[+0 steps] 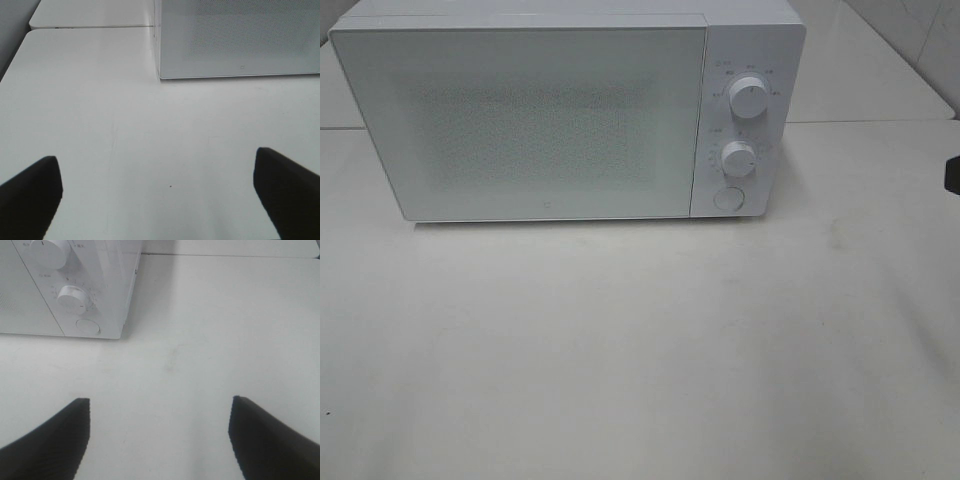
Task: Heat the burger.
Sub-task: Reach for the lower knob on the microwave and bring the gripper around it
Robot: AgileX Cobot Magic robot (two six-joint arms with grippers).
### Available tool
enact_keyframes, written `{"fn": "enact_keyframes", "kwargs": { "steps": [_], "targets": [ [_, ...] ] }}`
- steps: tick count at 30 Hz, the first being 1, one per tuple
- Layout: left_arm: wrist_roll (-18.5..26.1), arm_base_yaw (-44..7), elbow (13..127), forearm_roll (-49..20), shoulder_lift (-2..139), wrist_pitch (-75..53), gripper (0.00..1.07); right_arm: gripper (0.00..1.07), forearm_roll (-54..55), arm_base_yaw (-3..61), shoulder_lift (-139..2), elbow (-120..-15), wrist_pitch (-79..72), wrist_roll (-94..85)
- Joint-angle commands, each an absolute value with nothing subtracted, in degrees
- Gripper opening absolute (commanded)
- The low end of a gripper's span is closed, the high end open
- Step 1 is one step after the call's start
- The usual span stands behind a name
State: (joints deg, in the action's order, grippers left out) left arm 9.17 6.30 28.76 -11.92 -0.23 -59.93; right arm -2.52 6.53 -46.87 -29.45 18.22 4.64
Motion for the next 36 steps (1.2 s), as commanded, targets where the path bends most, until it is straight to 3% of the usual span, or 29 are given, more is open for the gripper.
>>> {"fn": "enact_keyframes", "kwargs": {
  "steps": [1, 22, 24, 27, 32, 36],
  "targets": [
    [8.94, 6.47, 28.59, -12.32, -1.72, -59.53, 0.98, 0.74, -2.46, 6.19, -49.50, -29.28, 13.29, 4.98],
    [8.94, 6.47, 28.59, -12.32, -1.72, -59.53, 0.98, 0.74, -2.06, 6.19, -72.02, -27.67, -26.93, 4.98],
    [8.94, 6.47, 28.59, -12.32, -1.72, -59.53, 0.98, 0.74, 3.67, 8.37, -74.66, -24.52, -36.55, 1.26],
    [8.94, 6.47, 28.59, -12.32, -1.72, -59.53, 0.98, 0.74, 5.67, 9.40, -75.23, -23.84, -38.96, -0.46],
    [8.94, 6.47, 28.59, -12.32, -1.72, -59.53, 0.98, 0.74, 17.88, 19.02, -80.50, -20.00, -51.57, -11.86],
    [8.94, 6.47, 28.59, -12.32, -1.72, -59.53, 0.98, 0.74, 22.92, 22.23, -83.02, -19.65, -54.26, -14.09]
  ]
}}
